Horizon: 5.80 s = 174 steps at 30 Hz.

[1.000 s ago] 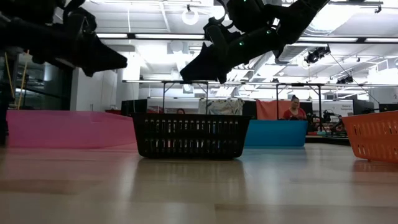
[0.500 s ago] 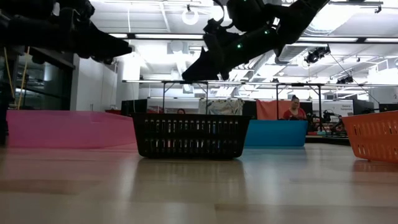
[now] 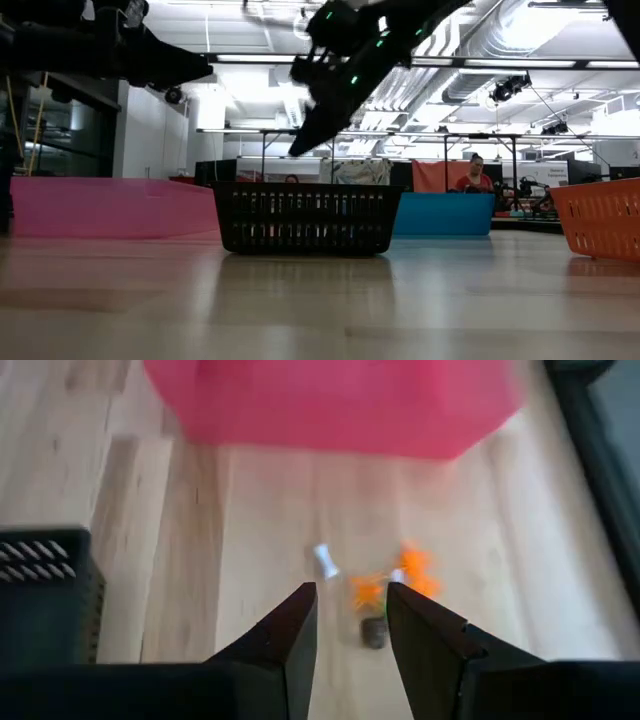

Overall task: Sort Halloween decoration
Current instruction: Put the black skull toy into the black bin

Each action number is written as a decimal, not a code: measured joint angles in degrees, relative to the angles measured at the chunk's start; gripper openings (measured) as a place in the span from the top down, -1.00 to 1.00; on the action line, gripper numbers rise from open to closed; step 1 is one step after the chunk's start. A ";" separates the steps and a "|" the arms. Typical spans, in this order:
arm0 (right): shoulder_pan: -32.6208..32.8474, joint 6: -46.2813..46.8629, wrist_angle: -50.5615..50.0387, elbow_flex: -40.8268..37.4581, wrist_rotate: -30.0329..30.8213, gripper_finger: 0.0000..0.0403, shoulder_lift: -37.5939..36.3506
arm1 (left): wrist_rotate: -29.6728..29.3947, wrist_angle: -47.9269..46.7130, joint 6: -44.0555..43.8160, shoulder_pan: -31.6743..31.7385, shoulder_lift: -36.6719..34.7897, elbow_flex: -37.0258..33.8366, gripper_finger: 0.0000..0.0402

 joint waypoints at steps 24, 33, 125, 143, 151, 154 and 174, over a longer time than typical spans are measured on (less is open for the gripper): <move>-2.54 15.31 2.24 2.29 4.60 0.41 10.30 | -1.28 -4.24 -1.05 0.02 0.00 0.00 0.15; -2.09 15.60 3.99 2.40 6.23 0.41 13.64 | -1.33 -4.16 -1.55 0.02 -0.02 0.00 0.15; -1.18 -3.18 -34.34 23.80 10.67 0.41 16.69 | -1.33 -7.39 -6.08 -0.02 0.00 0.00 0.15; -6.70 7.85 -31.17 28.57 5.42 0.07 17.21 | -1.33 -5.86 -6.00 -0.02 0.00 0.00 0.15; -7.57 16.15 -27.87 28.43 1.33 -0.14 19.81 | -1.35 -4.46 -4.37 -0.04 0.00 0.00 0.15; -7.30 18.15 -28.36 28.43 2.78 -0.14 21.54 | -1.35 -4.24 -3.49 -0.02 -0.01 0.00 0.15; -6.89 23.80 -30.47 28.51 5.17 -0.14 25.10 | -1.35 -4.34 -3.61 0.00 -0.01 0.00 0.15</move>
